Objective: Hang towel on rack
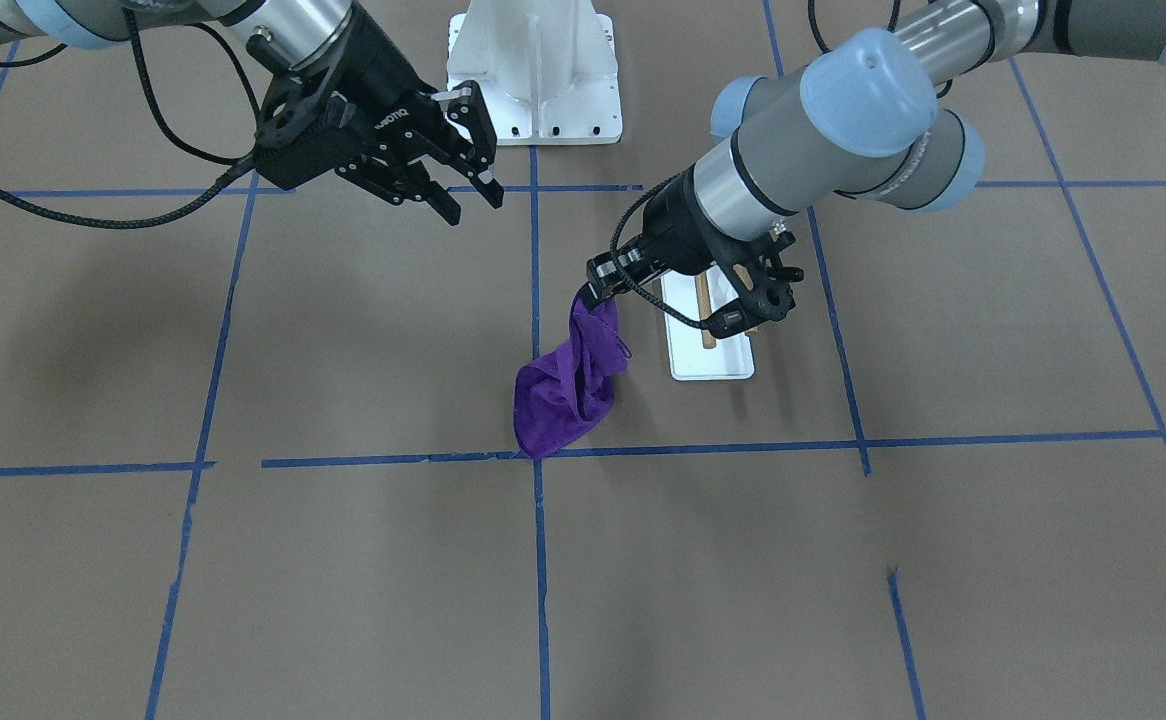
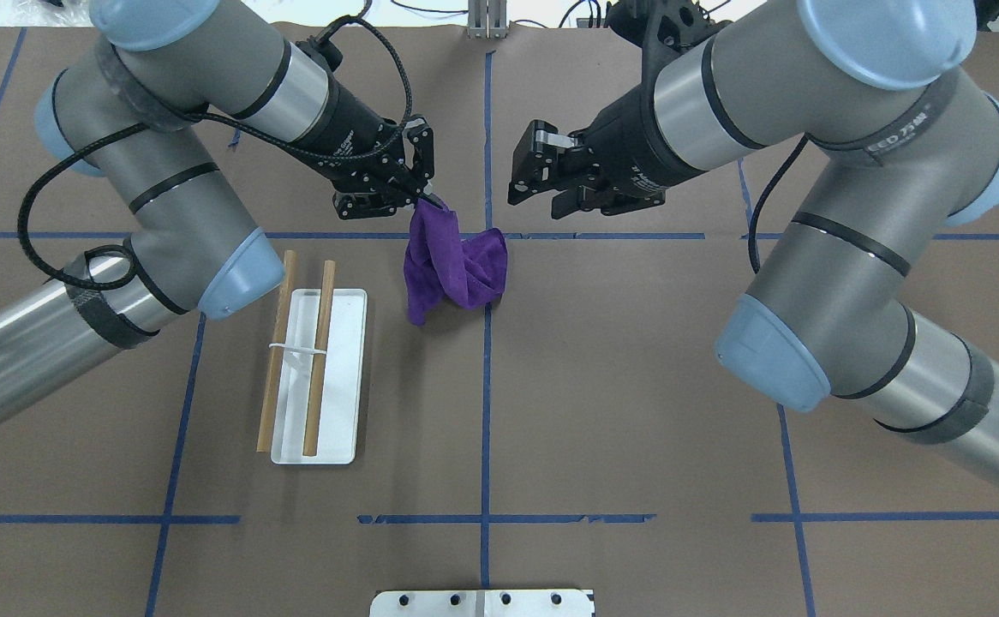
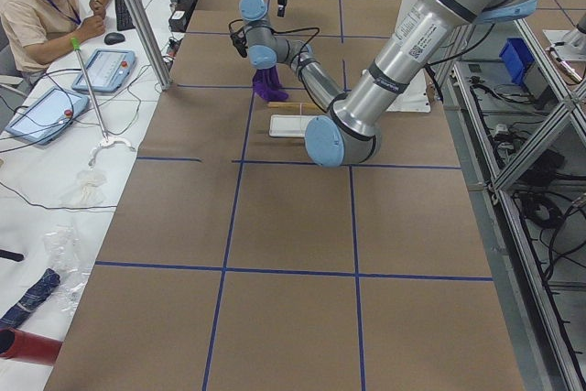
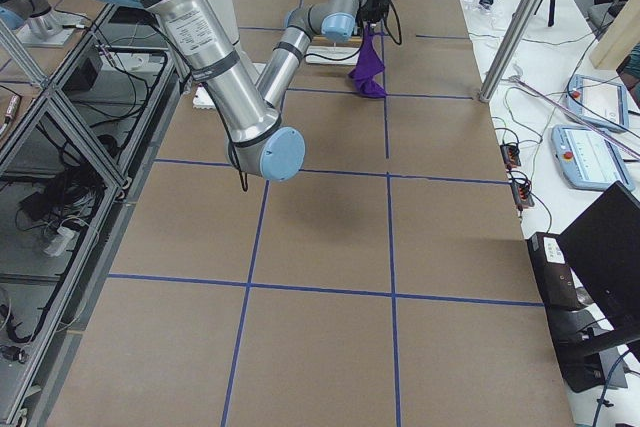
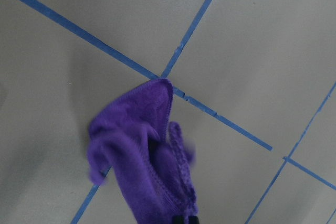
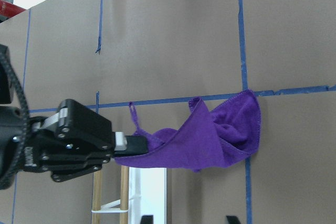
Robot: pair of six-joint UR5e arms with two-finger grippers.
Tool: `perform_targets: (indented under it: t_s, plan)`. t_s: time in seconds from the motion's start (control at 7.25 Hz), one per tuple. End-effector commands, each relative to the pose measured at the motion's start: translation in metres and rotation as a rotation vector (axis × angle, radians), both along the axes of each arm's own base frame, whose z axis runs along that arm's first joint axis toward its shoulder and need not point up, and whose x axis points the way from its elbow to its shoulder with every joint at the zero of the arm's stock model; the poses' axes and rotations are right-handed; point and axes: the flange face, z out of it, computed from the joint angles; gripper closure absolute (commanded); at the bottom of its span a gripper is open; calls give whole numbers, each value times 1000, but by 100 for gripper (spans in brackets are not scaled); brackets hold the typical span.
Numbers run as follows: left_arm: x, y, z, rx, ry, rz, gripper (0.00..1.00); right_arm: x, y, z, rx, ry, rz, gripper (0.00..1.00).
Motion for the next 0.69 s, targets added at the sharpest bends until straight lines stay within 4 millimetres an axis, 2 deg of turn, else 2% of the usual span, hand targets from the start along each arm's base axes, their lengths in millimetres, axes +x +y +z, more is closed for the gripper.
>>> perform_targets:
  t_s: [0.0, 0.14, 0.28, 0.41, 0.55]
  plan:
    - [-50, 55, 17, 141, 54, -3, 100, 25, -9, 29, -20, 30, 47, 0]
    - [-66, 71, 27, 221, 52, -6, 100, 29, -14, 40, -22, 49, 65, 0]
    - [-85, 84, 59, 275, 19, 0, 100, 31, -16, 43, -15, 55, 72, 0]
    - [-107, 81, 90, 354, -25, -8, 100, 30, -20, 58, -15, 81, 81, 0]
    - [-130, 80, 139, 432, -97, 4, 100, 30, -23, 68, 32, 114, 89, 0]
